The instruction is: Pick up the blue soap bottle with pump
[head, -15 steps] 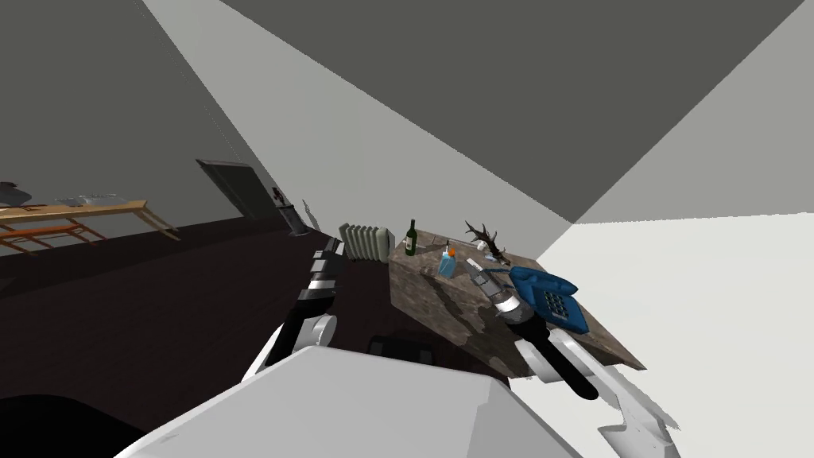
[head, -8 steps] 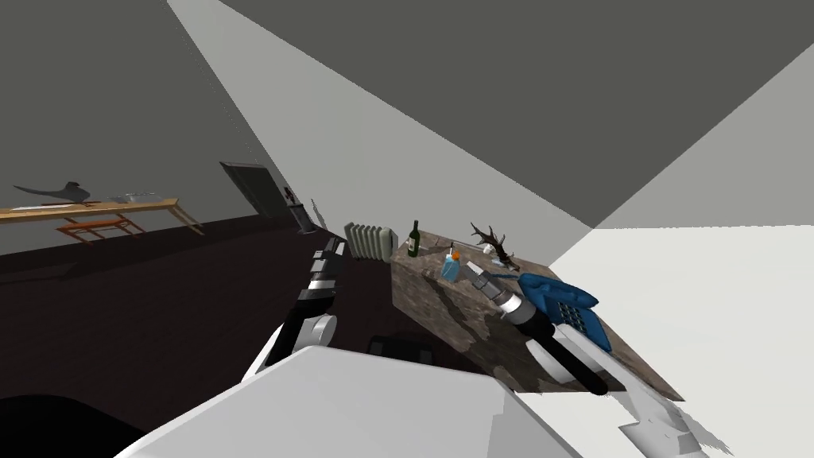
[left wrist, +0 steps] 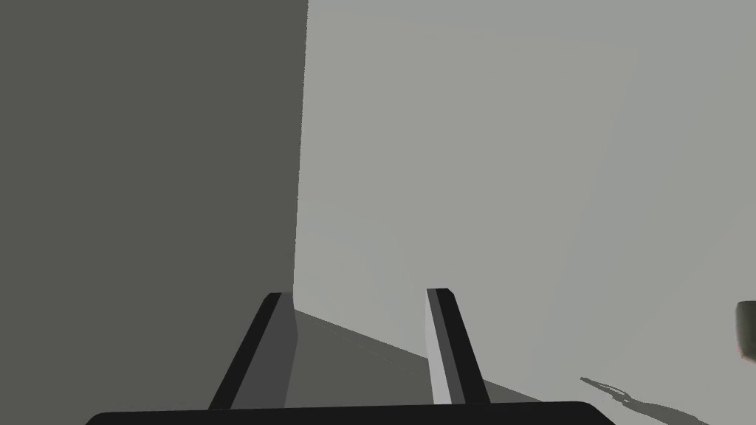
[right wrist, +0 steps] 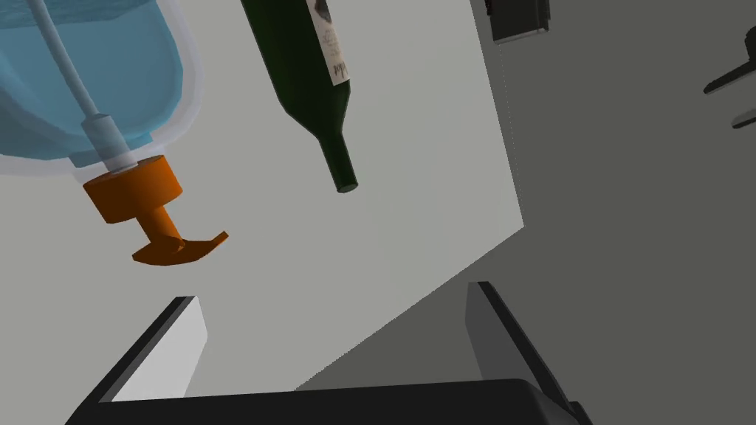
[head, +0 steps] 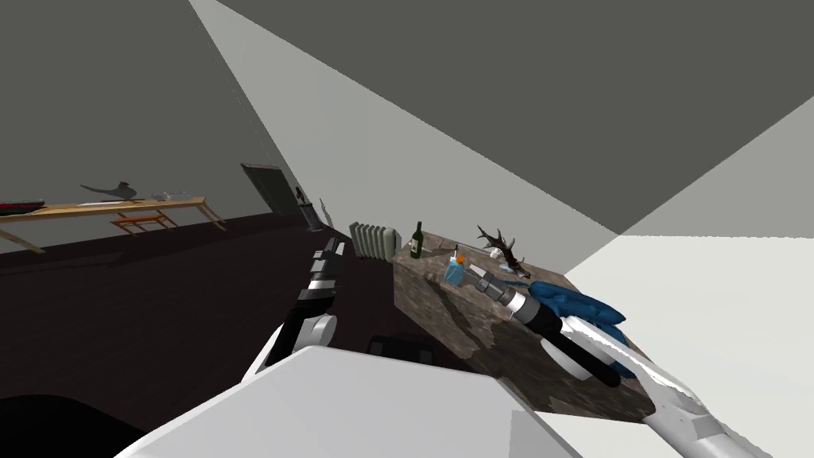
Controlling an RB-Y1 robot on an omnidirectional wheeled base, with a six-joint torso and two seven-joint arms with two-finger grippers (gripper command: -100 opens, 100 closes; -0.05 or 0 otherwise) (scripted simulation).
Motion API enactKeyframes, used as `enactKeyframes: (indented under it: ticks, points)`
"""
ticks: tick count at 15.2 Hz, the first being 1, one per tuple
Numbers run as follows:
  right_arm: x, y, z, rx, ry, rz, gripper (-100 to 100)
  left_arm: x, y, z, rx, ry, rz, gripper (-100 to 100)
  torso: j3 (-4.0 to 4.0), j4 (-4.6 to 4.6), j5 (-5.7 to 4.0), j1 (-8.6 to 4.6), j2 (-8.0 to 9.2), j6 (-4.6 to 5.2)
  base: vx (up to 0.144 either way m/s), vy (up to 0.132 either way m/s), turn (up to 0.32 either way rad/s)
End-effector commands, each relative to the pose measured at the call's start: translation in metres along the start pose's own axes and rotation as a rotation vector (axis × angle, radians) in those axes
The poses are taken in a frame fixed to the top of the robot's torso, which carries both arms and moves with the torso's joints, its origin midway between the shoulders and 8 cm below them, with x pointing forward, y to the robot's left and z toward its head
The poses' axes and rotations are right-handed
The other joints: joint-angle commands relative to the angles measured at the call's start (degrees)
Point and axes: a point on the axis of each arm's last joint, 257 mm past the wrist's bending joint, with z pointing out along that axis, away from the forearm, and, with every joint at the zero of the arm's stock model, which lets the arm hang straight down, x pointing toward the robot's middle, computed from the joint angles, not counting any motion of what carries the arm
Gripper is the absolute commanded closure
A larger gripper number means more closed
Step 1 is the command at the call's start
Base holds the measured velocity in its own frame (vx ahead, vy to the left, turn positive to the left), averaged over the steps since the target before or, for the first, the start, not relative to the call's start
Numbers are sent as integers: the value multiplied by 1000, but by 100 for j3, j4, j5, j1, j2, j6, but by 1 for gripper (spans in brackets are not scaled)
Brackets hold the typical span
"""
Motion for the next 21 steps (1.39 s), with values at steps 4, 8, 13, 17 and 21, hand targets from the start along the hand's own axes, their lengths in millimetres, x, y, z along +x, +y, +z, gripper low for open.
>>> enactKeyframes:
  ticks: [4, 8, 13, 17, 21]
  points:
    - [16, -20, -12, 4, 129, -87, -100, 0, 0, 0, 0, 0, 0, 0, 0, 0, 0, 1, 1, 0, 19, -19, 110]
    - [20, -31, -21, 3, 209, -143, -100, 0, 0, 0, 0, 0, 0, 0, 0, 0, 1, 3, 1, -2, 20, -16, 117]
    - [29, -51, -37, 9, 323, -215, -100, 0, 0, 0, 0, 0, 0, 0, 1, 0, 2, 7, 1, 1, 15, -8, 90]
    - [31, -62, -48, 8, 398, -265, -100, 0, 0, 0, 0, 0, 0, 0, 0, 0, 3, 8, -1, -2, 17, -8, 130]
    - [34, -80, -68, 11, 514, -331, -100, 0, 0, 0, 0, 0, 0, 0, 1, 0, 4, 13, 1, -2, 15, 2, 135]
